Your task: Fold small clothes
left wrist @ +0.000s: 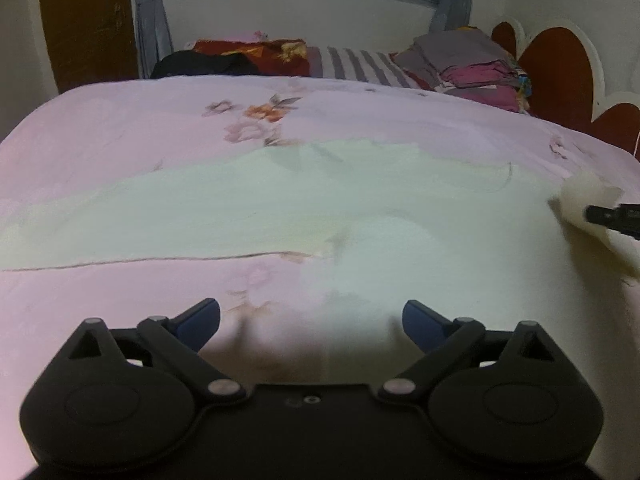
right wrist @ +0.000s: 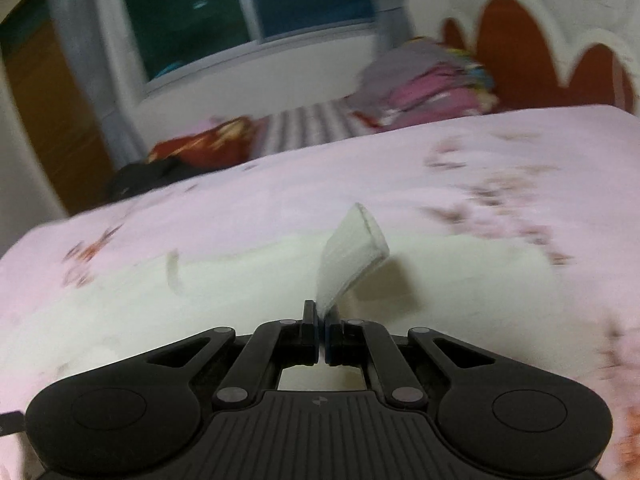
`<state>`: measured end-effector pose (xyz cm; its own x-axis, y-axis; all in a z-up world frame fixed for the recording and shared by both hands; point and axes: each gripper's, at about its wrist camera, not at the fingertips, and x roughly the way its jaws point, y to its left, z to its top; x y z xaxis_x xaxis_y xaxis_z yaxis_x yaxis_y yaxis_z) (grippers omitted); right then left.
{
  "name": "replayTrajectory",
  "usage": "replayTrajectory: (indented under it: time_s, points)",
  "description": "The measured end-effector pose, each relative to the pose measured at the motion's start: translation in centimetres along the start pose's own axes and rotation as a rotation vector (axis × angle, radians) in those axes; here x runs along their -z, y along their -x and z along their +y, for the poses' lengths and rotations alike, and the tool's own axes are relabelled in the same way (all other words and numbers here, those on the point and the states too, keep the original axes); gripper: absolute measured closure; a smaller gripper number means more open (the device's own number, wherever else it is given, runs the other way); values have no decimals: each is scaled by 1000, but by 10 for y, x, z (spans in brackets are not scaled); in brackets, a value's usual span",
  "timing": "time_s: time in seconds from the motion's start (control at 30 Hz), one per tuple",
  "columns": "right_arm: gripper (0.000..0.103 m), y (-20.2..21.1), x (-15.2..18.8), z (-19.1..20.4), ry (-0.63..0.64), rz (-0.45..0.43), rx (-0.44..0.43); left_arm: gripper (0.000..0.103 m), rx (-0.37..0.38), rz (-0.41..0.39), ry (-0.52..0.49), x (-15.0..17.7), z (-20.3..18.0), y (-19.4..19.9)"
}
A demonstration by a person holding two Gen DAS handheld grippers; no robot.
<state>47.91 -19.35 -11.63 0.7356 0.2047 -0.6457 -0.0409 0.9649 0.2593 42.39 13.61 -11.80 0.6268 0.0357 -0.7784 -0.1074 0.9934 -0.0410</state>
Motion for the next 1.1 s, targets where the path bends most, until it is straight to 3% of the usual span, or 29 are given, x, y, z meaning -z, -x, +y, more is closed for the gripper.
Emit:
replayTrajectory:
  time_s: [0.1, 0.33, 0.53, 0.57, 0.6, 0.63, 0.67, 0.77, 0.87, 0.97, 1.1]
  points:
    - [101, -21, 10, 38, 49, 43, -62, 5, 2, -2, 11, 2, 15, 4]
    - [101, -65, 32, 84, 102, 159, -173, 5, -21, 1, 32, 5, 34, 9]
    - [101, -66, 40, 98, 103, 135, -143, 7, 29, -3, 62, -7, 27, 5]
    - [95, -61, 40, 97, 111, 119, -143, 9, 44, -4, 58, -10, 21, 3]
    - [60, -55, 40, 95, 122, 105, -134, 9, 57, -4, 58, -13, 15, 0]
    - [41, -48, 40, 92, 133, 88, -113, 11, 73, -5, 58, -15, 8, -3]
    - [37, -40, 41, 86, 134, 65, -130, 14, 93, -5, 59, -18, 0, -7]
    - [38, -19, 40, 62, 120, 47, -132, 23, 166, 11, 68, -23, -24, -22]
    - [66, -6, 42, 23, 35, 73, -112, 37, 259, 45, 94, -24, -47, -41]
    - [78, 3, 49, -14, -24, 100, -63, 52, 312, 72, 117, -25, -65, -61]
    - [79, 13, 56, -57, -109, 125, 4, 65, 341, 120, 163, -28, -78, -92]
